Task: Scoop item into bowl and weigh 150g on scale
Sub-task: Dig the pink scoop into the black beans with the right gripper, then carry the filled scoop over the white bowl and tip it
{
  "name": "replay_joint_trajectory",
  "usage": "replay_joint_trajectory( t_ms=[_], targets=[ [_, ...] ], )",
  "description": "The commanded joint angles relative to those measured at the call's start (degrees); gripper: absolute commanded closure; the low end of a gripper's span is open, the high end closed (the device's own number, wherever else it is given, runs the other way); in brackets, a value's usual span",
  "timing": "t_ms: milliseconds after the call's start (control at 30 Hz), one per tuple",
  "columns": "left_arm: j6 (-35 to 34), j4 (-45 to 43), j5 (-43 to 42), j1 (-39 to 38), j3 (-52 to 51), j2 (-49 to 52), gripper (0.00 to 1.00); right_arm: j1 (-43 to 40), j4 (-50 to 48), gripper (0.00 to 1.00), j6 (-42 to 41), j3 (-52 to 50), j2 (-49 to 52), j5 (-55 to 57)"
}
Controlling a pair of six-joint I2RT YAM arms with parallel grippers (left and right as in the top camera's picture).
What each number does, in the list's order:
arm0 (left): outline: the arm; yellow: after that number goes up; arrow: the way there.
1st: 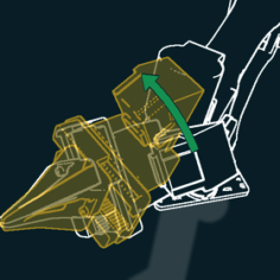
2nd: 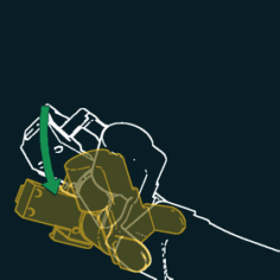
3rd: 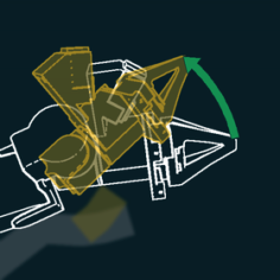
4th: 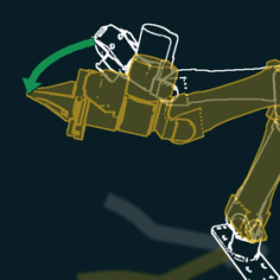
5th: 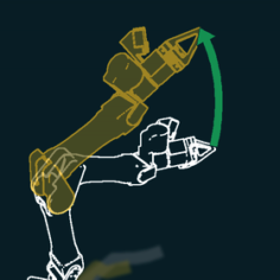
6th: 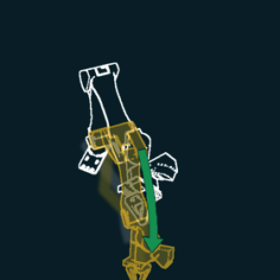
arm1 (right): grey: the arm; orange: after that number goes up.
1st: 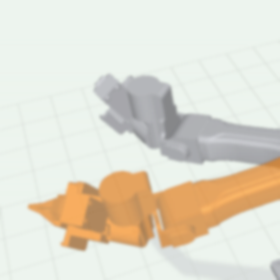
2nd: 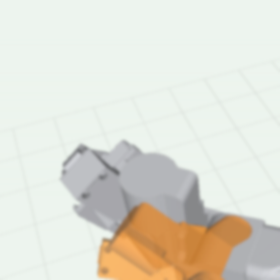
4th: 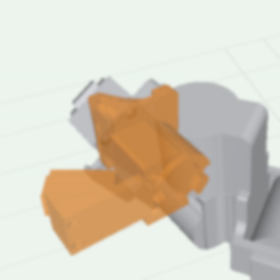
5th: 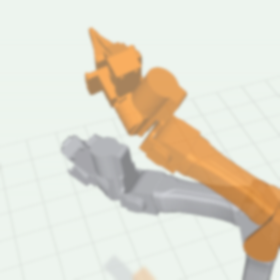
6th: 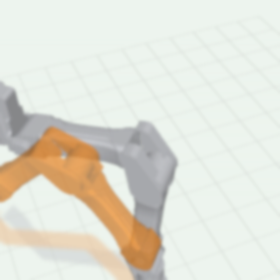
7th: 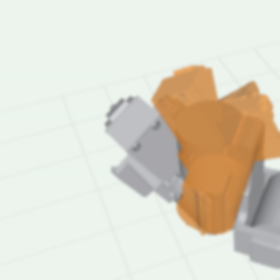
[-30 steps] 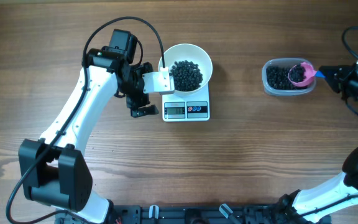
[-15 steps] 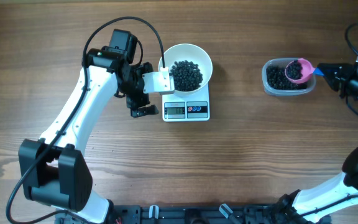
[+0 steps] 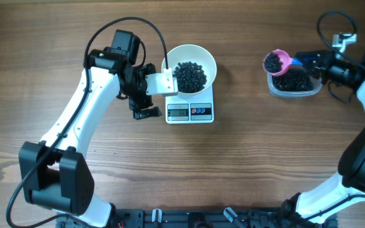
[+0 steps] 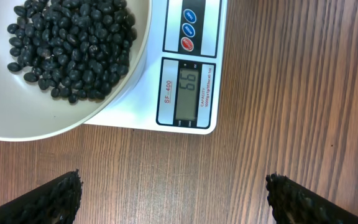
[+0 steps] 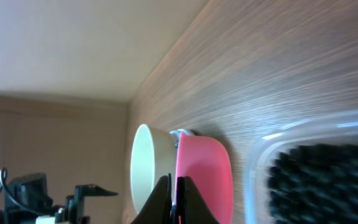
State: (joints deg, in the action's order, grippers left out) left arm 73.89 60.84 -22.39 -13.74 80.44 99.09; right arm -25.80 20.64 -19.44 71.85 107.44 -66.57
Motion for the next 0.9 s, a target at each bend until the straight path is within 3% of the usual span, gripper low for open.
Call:
replay_joint_trajectory(
  t_ms=[0,267,867],
  targets=[
    [0.9,0.0,-0.7,0.4,0.0,-0.7,0.0,3.9,-3.2,0.96,-4.5,-0.3,0.9,-2.6],
    [0.9,0.0,-0.7,0.4,0.0,-0.7,0.0,11.0,-9.2,0.96,-8.0,-0.3,0.9,-2.6],
    [0.9,0.0,-0.7,0.4,0.0,-0.7,0.0,26.2,-18.8,0.96,-7.6,-0.3,0.9,-2.5]
  ],
)
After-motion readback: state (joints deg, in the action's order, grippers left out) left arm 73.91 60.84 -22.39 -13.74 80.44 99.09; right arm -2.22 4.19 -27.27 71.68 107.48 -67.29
